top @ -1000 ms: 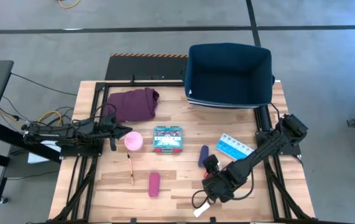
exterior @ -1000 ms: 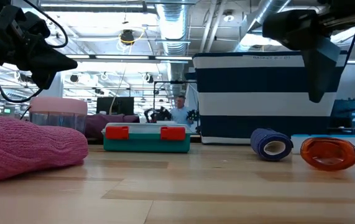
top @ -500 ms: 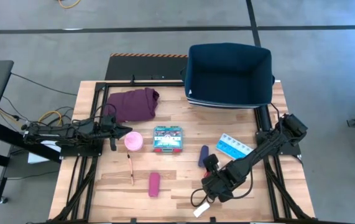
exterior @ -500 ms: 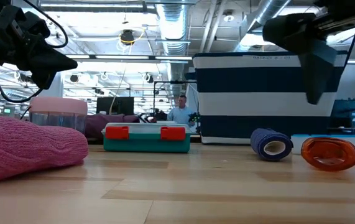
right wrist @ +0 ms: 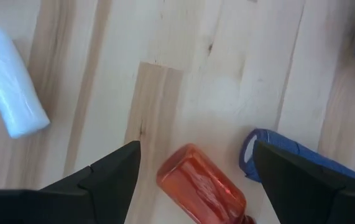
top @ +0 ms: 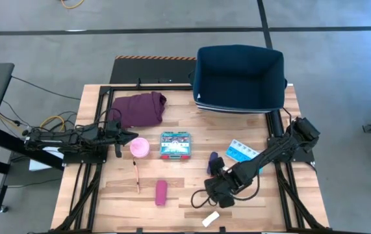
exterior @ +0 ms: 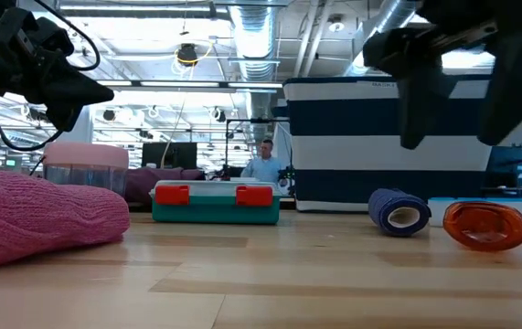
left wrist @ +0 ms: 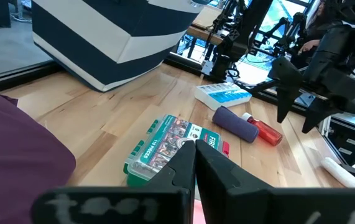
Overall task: Pick & place medical supplies in basket/bin
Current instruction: Put the red medicine bottle into the blue bin
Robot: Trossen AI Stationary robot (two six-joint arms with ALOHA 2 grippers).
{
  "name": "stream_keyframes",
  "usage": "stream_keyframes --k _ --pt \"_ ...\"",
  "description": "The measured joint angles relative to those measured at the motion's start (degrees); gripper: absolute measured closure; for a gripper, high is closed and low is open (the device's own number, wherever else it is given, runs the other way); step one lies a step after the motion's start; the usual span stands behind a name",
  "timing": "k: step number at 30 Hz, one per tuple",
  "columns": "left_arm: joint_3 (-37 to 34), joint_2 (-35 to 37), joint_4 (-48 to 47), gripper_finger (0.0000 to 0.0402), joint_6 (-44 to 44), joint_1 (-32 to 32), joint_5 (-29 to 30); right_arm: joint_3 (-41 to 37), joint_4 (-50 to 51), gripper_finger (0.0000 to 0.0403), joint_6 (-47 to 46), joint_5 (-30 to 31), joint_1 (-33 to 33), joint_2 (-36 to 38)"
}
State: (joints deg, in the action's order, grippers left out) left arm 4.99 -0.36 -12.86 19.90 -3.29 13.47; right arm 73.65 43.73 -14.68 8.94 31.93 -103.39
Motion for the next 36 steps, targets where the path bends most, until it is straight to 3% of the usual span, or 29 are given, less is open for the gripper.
stream_keyframes --k 7,15,20,25,30,36 --pt "0.00 0.00 0.00 0.0401 -0.02 0.01 -0.01 0.00 5.34 0.0097 4.66 -4.40 -0.37 0.39" --pt "0.00 0.01 0.00 0.0401 -0.03 0.01 -0.01 0.00 10.95 0.0097 33.15 -5.22 3.32 0.38" --pt "0.00 0.02 0.00 0.0401 -0.04 0.02 0.00 -0.02 13.30 0.0097 31.94 -4.36 3.37 -0.09" --pt "0.00 0.02 0.01 0.0401 -0.07 0.02 0.00 0.00 9.51 0.0097 31.14 -1.36 1.18 -0.09" --pt "0.00 0.02 0.01 0.0401 -0.07 0.01 -0.01 0.04 9.93 0.0097 31.11 -4.38 -0.96 -1.86" --pt "0.00 0.02 0.04 0.0401 -0.09 0.01 0.00 -0.03 9.85 0.0097 31.21 -3.62 -1.39 -4.57"
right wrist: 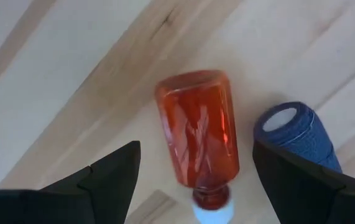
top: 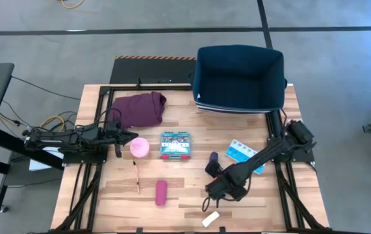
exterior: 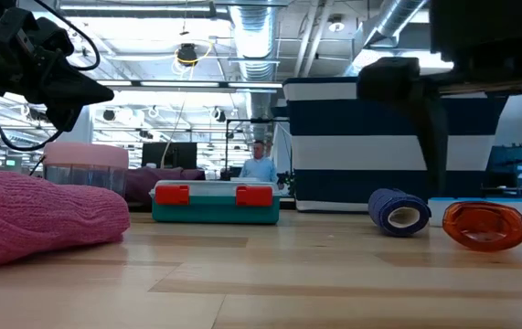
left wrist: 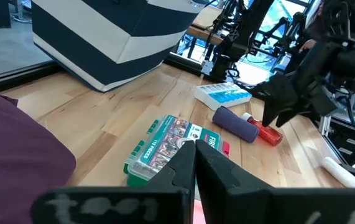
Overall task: Pick & place medical supplies in basket/bin
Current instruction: Put the red medicine bottle into the blue bin
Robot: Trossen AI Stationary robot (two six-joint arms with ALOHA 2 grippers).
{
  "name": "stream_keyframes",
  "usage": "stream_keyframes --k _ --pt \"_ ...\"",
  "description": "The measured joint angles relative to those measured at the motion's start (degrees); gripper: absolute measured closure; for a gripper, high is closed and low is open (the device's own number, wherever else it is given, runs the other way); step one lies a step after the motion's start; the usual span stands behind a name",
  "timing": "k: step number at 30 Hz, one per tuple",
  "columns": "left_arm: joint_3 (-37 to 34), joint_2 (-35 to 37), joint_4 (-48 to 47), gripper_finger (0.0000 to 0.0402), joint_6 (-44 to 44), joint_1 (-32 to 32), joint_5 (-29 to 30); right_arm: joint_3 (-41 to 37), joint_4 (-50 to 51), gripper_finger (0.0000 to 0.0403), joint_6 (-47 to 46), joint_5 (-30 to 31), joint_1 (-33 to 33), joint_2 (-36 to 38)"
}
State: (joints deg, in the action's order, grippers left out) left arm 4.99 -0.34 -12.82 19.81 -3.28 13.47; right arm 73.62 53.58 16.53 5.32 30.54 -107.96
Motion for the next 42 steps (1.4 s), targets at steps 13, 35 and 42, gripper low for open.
stream_keyframes --k 13,35,42 --pt "0.02 -0.02 0.17 0.0401 0.07 0.01 0.01 0.15 -1.53 0.0097 -0.04 -1.83 -1.81 -2.65" --pt "0.02 -0.02 0.22 0.0401 0.02 0.01 0.00 0.01 -3.41 0.0126 -4.51 -3.76 -1.81 -3.91" --pt "0.02 -0.02 0.22 0.0401 -0.07 0.01 0.00 0.06 -6.51 0.0184 -4.58 -5.07 -1.81 -4.81"
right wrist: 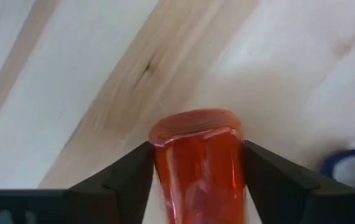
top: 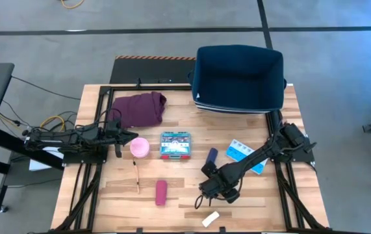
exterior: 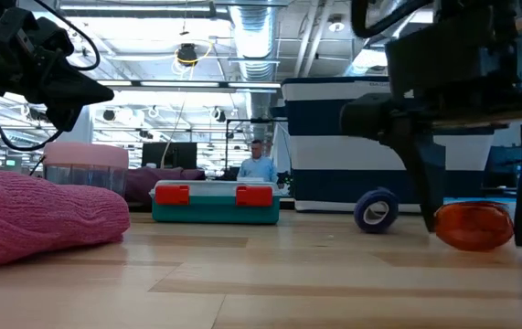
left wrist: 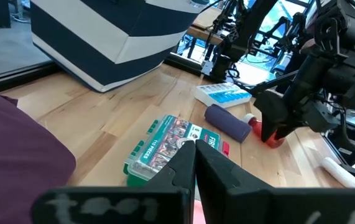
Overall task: Pick & place medical supplies in basket/bin
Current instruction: Put the red medicine bottle into the blue bin
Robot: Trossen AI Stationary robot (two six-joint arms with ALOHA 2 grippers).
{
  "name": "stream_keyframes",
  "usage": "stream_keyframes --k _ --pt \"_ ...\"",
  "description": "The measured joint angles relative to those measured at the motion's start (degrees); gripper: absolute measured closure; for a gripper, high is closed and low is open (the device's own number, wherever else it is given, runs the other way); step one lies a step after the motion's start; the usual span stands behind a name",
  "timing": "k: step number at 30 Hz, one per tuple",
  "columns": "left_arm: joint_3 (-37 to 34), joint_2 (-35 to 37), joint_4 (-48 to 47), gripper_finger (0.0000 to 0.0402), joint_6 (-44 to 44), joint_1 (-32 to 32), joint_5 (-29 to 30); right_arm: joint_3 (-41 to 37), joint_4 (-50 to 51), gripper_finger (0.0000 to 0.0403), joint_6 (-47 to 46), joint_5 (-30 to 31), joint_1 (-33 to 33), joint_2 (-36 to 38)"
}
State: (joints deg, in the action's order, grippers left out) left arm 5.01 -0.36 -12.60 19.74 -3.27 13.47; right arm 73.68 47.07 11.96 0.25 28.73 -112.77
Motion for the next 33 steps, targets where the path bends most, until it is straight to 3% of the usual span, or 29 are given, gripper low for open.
stream_keyframes --k 9,15,19,23,28,33 --pt "0.01 0.00 0.02 0.0401 0.12 -0.01 0.00 0.49 0.37 0.0266 -7.75 2.00 -0.02 -0.42" --pt "0.01 0.02 0.02 0.0401 0.25 0.00 0.00 6.50 1.97 0.0253 -11.55 3.89 -1.79 -0.75" --pt "0.01 0.00 0.02 0.0401 0.27 -0.02 0.00 12.67 8.67 0.0248 -11.51 5.26 -1.88 -0.68" --pt "-0.01 -0.01 0.02 0.0401 0.29 -0.02 0.00 20.18 17.65 0.0254 -11.51 11.40 -2.43 -0.68" --pt "0.01 -0.01 0.02 0.0401 0.31 0.00 0.00 29.68 20.81 0.0250 -8.86 20.28 -2.63 -0.63" --pt "0.01 -0.01 0.02 0.0401 0.35 0.00 0.00 39.95 26.86 0.0249 -3.97 35.05 -3.13 -0.61"
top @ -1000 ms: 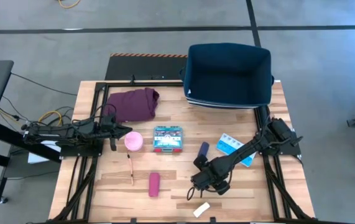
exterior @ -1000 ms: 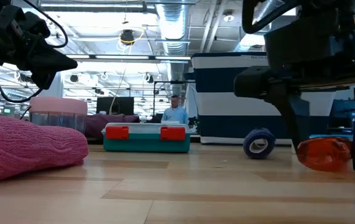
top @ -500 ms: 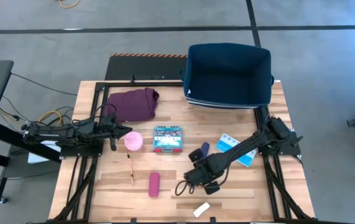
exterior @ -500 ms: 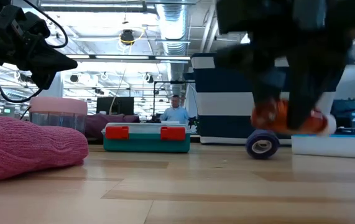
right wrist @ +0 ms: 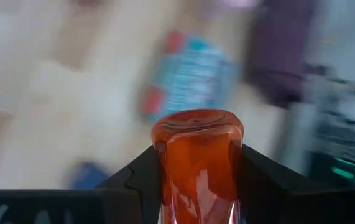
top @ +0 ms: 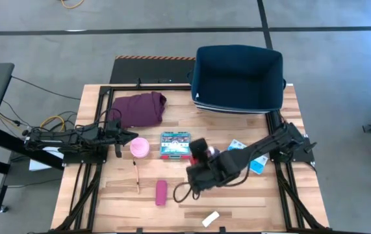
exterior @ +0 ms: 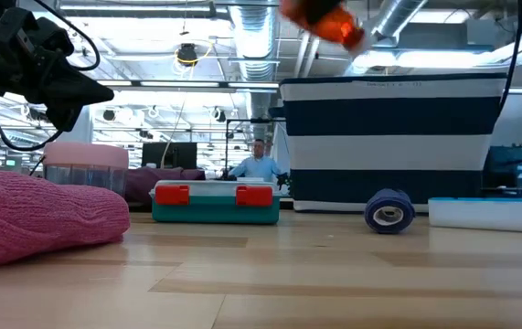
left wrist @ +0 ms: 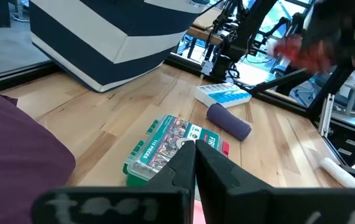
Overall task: Pick & place medical supplies in basket/bin
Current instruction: Put the red medicine bottle into the blue bin
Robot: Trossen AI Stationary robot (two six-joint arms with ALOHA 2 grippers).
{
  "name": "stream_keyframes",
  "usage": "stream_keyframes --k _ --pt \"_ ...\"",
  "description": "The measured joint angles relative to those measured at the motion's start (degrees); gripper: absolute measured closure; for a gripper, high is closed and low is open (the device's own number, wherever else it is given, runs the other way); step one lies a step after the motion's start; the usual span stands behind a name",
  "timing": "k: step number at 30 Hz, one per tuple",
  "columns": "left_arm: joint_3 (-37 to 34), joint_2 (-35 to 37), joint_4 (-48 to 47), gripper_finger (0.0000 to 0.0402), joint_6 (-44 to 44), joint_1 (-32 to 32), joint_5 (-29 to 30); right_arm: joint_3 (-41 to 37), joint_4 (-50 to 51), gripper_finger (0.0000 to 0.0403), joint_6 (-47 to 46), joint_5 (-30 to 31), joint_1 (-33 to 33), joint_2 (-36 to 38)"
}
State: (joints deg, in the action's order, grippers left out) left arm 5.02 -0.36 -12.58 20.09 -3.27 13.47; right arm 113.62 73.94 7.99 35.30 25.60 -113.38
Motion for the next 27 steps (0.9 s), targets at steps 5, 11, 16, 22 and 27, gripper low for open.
stream_keyframes --k 5,11,16,22,27 --pt "0.00 0.00 0.00 0.0401 0.03 -0.02 0.00 11.24 13.43 0.0252 -5.12 9.00 -3.01 0.05" --pt "-0.01 0.01 0.00 0.0401 0.05 0.00 0.00 15.52 15.08 0.0239 -3.29 11.63 -10.81 5.59" --pt "0.00 0.00 0.00 0.0401 0.05 -0.02 0.00 15.46 16.15 0.0239 -7.30 12.05 -22.72 11.37" --pt "0.00 0.01 0.00 0.0401 0.05 0.00 0.00 15.47 16.11 0.0234 -16.58 8.22 -40.41 14.89" --pt "0.00 0.00 0.00 0.0401 0.05 -0.02 0.00 15.42 16.08 0.0233 -24.97 2.61 -51.35 12.17"
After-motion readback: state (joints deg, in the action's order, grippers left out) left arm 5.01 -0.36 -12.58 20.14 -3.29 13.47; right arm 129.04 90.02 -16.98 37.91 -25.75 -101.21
